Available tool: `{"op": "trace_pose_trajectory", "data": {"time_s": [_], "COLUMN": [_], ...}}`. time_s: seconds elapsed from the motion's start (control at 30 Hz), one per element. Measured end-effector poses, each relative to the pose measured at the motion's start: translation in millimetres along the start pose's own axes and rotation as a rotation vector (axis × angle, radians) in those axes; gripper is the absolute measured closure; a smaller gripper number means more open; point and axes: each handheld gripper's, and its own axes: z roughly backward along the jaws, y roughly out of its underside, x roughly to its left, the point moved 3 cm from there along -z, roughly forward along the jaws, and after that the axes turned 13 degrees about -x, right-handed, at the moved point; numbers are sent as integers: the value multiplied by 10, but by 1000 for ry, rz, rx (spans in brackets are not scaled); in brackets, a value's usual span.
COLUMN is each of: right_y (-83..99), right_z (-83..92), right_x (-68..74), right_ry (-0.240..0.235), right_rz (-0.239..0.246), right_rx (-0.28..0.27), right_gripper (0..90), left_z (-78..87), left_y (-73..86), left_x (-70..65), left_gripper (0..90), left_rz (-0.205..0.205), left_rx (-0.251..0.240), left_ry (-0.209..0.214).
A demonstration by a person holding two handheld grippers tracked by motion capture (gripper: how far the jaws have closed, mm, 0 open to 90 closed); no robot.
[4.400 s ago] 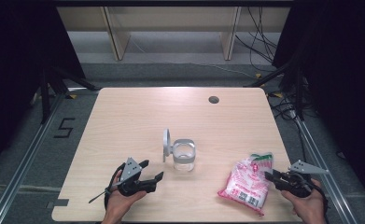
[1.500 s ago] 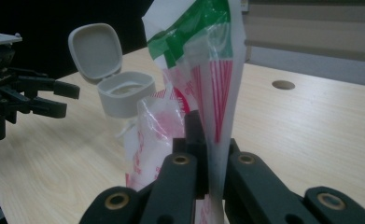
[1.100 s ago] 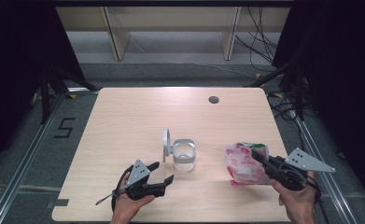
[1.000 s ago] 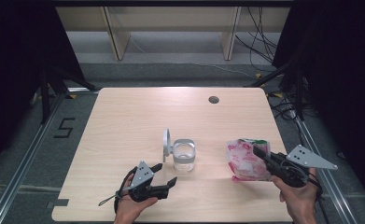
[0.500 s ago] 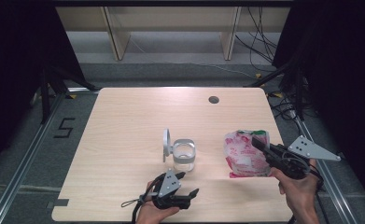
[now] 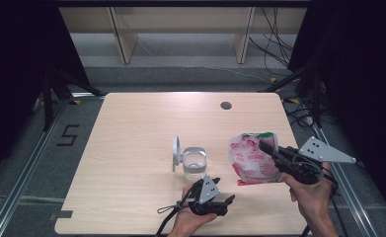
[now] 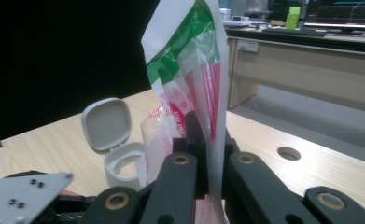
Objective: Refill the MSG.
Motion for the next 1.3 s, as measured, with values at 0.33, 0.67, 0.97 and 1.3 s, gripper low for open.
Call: {"op": "trace_pose_trajectory", "data": {"time_s": [0.33, 0.67, 0.97, 1.3], "right_y": [13, 16, -85, -119], "right_z": [-201, -433, -653, -995], "right_x": [198, 215, 205, 277], "right_ry": [-43, -70, -67, -93], "right_rz": [-12, 76, 84, 77], "right_rx": [33, 68, 106, 147], "right_gripper": [900, 900, 900, 900], "left_z": [-227, -278, -334, -382], "left_y": [-5, -87, -169, -177], "left_x": [-110, -117, -66, 37], "left_gripper": [431, 668, 690, 697], "left_rz": [-74, -9, 48, 134], "left_rx": [-27, -108, -145, -231], "left_ry": [-79, -134, -159, -155]}}
